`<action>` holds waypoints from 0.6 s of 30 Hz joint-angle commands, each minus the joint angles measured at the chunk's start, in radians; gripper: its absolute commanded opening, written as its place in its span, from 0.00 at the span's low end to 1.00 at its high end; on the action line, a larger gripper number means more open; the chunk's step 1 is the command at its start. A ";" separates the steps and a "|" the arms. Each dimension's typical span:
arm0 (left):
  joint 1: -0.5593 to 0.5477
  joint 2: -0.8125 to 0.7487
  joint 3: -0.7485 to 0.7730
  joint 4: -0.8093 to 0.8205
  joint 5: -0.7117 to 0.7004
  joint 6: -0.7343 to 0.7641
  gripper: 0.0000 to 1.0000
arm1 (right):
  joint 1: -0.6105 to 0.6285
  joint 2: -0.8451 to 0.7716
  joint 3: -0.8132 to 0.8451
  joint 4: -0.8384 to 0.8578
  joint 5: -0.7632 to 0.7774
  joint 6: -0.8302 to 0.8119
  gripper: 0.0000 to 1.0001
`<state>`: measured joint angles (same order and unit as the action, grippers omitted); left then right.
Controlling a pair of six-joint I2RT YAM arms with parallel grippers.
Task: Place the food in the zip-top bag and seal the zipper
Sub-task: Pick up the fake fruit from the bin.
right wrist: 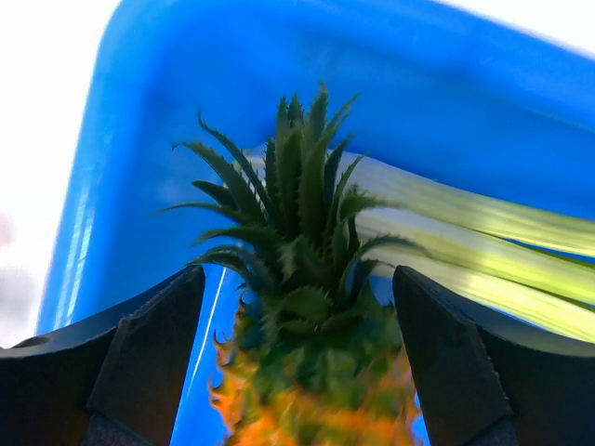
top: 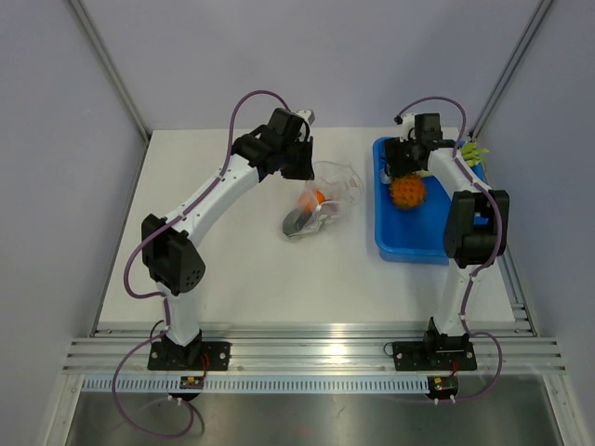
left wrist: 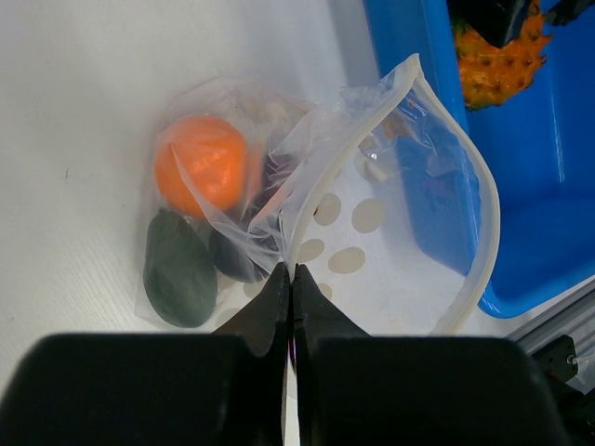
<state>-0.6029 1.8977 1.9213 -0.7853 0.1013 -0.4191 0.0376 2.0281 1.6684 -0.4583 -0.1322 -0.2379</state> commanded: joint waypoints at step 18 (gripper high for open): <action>-0.009 -0.012 0.068 -0.020 0.014 0.003 0.00 | 0.008 -0.319 -0.300 0.296 0.187 0.337 0.00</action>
<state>-0.6052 1.8977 1.9408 -0.8120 0.1017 -0.4191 0.0395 1.8404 1.4155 -0.2817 -0.0509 0.0032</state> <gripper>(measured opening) 0.005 0.126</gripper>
